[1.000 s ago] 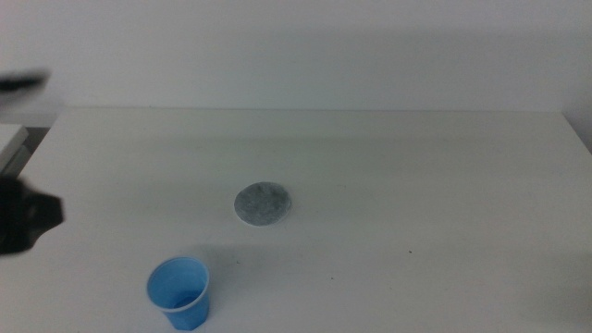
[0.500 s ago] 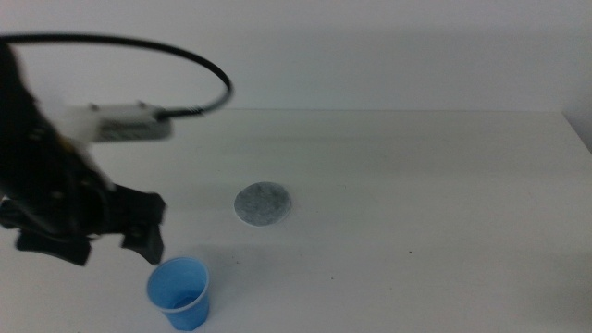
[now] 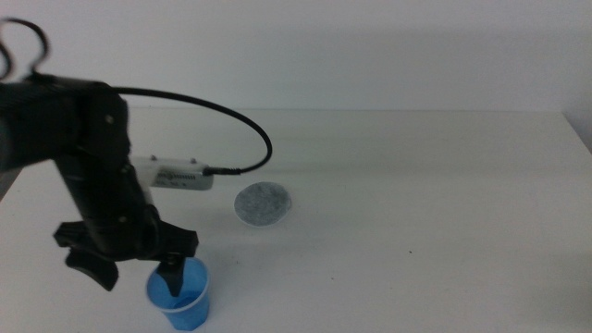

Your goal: Place an empty cup on a cup mat.

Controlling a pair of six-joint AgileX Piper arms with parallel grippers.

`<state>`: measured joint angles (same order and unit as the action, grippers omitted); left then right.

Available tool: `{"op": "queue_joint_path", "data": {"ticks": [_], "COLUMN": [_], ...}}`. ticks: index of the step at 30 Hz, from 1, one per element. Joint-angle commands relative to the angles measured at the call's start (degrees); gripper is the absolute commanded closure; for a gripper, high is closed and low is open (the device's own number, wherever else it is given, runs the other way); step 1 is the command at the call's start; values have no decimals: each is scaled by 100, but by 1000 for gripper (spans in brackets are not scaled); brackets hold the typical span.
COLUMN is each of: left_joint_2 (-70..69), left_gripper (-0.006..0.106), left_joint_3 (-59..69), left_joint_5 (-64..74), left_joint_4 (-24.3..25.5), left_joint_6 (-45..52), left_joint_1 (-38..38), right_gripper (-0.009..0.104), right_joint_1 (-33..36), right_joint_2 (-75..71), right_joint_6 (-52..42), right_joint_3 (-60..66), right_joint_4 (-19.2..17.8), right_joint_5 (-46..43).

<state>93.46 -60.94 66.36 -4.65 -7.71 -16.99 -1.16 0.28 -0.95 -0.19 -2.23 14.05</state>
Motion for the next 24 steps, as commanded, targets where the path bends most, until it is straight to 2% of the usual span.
{"op": "queue_joint_path", "data": {"ticks": [1, 5, 8, 10, 11, 15, 16, 24], "left_joint_2": [262, 674, 782, 792, 771, 674, 642, 674], "left_gripper": [7, 10, 21, 35, 46, 99, 102, 102], "left_joint_3": [-32, -32, -32, -32, -32, -32, -32, -1143], "left_joint_5": [-204, -225, -216, -216, -228, -265, -265, 63], "left_joint_4": [9, -137, -240, -315, -326, -342, -360, -628], "left_joint_6": [39, 60, 169, 169, 169, -8, -24, -114], "left_joint_1": [-17, -17, -17, -17, -17, -17, -17, -17], "right_gripper": [2, 2, 2, 2, 2, 2, 2, 2], "right_joint_1": [12, 12, 12, 12, 12, 12, 12, 12], "right_joint_2": [-28, -28, -28, -28, -28, -28, -28, -28], "right_joint_6": [-23, -23, -23, -23, -23, -23, -23, -23], "right_joint_3": [19, 19, 19, 19, 19, 19, 19, 19], "right_joint_4": [-39, -39, -39, -39, -39, -39, -39, -39], "right_joint_5": [-38, -38, -38, -38, -38, -38, -38, -38]}}
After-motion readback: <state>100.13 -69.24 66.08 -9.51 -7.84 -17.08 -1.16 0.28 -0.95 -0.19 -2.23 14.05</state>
